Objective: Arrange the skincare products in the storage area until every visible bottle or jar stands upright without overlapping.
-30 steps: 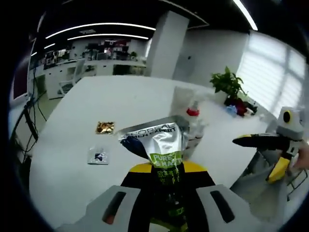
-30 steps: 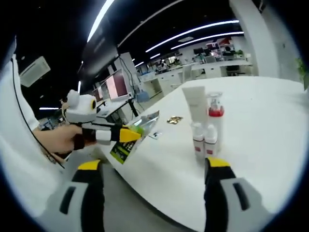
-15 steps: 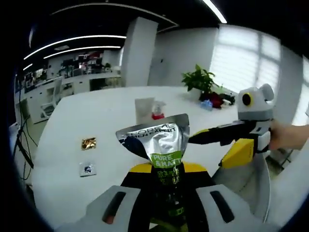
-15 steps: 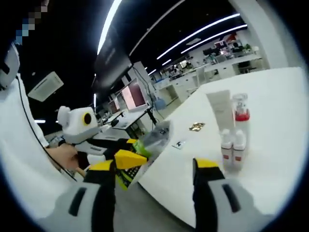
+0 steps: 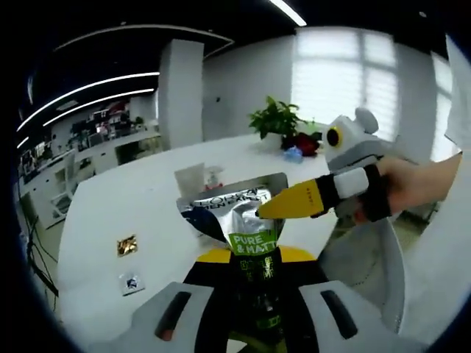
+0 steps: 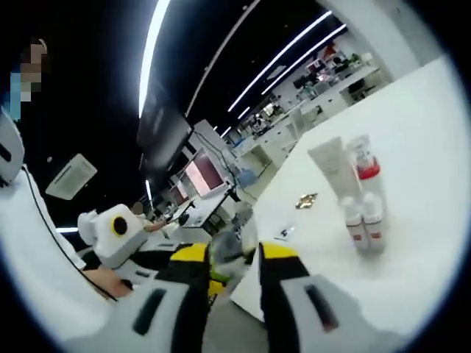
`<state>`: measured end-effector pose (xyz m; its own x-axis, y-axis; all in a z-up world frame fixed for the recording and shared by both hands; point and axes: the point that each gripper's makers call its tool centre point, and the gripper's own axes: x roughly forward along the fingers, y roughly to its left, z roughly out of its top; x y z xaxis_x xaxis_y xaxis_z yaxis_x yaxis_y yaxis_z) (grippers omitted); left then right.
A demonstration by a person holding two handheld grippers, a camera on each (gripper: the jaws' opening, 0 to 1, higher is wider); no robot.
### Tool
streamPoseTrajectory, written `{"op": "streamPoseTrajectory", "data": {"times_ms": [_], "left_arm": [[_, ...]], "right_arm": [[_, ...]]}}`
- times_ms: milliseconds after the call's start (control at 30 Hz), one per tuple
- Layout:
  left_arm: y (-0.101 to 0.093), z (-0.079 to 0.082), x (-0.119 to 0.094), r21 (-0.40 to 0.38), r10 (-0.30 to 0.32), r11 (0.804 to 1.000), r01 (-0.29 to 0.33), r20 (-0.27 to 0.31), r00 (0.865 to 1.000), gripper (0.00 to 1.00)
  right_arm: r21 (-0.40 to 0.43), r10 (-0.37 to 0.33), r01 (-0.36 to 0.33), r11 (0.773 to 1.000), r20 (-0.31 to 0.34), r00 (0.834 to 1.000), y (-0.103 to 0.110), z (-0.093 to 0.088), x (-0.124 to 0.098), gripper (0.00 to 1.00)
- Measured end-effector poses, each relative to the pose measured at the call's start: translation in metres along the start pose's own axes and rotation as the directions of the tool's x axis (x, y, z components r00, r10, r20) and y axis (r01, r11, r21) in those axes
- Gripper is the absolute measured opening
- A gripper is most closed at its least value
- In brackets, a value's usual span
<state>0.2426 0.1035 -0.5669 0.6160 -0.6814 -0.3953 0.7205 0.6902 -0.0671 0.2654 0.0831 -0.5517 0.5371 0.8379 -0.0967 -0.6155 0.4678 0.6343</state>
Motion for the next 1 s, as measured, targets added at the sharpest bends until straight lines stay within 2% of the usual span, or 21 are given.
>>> {"op": "streamPoseTrajectory", "data": {"times_ms": [67,133,233,300,367,467,567,667,800,900,1000], "left_arm": [[-0.002,0.001,0.000,0.006,-0.010,1.000,0.010,0.005,1.000,0.17],[-0.003,0.001,0.001,0.014,-0.017,1.000,0.017,0.004,1.000,0.18],[-0.004,0.001,0.002,0.028,-0.027,0.999,0.027,-0.001,1.000,0.21],[-0.007,0.001,0.002,0.052,-0.050,0.997,0.050,-0.007,0.999,0.29],[-0.013,0.000,0.003,0.022,-0.075,0.997,0.076,-0.016,0.997,0.42],[-0.011,-0.003,0.004,0.040,-0.061,0.997,0.062,-0.029,0.998,0.46],[-0.009,-0.002,0.004,0.019,-0.067,0.998,0.067,-0.030,0.997,0.49],[-0.007,0.001,0.002,0.003,-0.095,0.995,0.095,-0.018,0.995,0.51],[-0.004,0.006,0.000,-0.068,-0.160,0.985,0.161,0.017,0.987,0.58],[-0.006,0.012,-0.003,-0.146,-0.241,0.958,0.247,0.059,0.969,0.57],[-0.009,0.013,-0.005,-0.171,-0.303,0.935,0.311,0.073,0.950,0.54]], "right_arm": [[0.017,0.005,-0.005,1.000,0.023,1.000,0.001,0.003,-0.002,0.14],[0.073,0.008,-0.012,0.997,0.050,0.999,0.001,0.005,-0.004,0.11],[0.071,0.016,-0.020,0.997,0.069,0.997,0.004,0.006,-0.007,0.07],[0.069,0.022,-0.028,0.997,0.087,0.996,0.006,0.008,-0.008,0.04],[0.058,0.028,-0.033,0.998,0.088,0.996,0.008,0.008,-0.009,0.01],[0.037,0.016,-0.019,0.999,0.086,0.996,0.006,0.007,-0.010,0.01],[0.033,0.009,-0.012,0.999,0.082,0.997,0.004,0.007,-0.013,0.01],[0.040,0.018,-0.021,0.999,0.084,0.996,0.005,0.010,-0.017,0.01],[0.020,0.060,-0.061,0.998,0.067,0.996,0.014,0.012,-0.019,0.01],[-0.005,0.099,-0.099,0.995,0.049,0.994,0.023,0.013,-0.021,0.01],[-0.015,0.154,-0.153,0.988,0.034,0.988,0.034,0.014,-0.023,0.01]]}}
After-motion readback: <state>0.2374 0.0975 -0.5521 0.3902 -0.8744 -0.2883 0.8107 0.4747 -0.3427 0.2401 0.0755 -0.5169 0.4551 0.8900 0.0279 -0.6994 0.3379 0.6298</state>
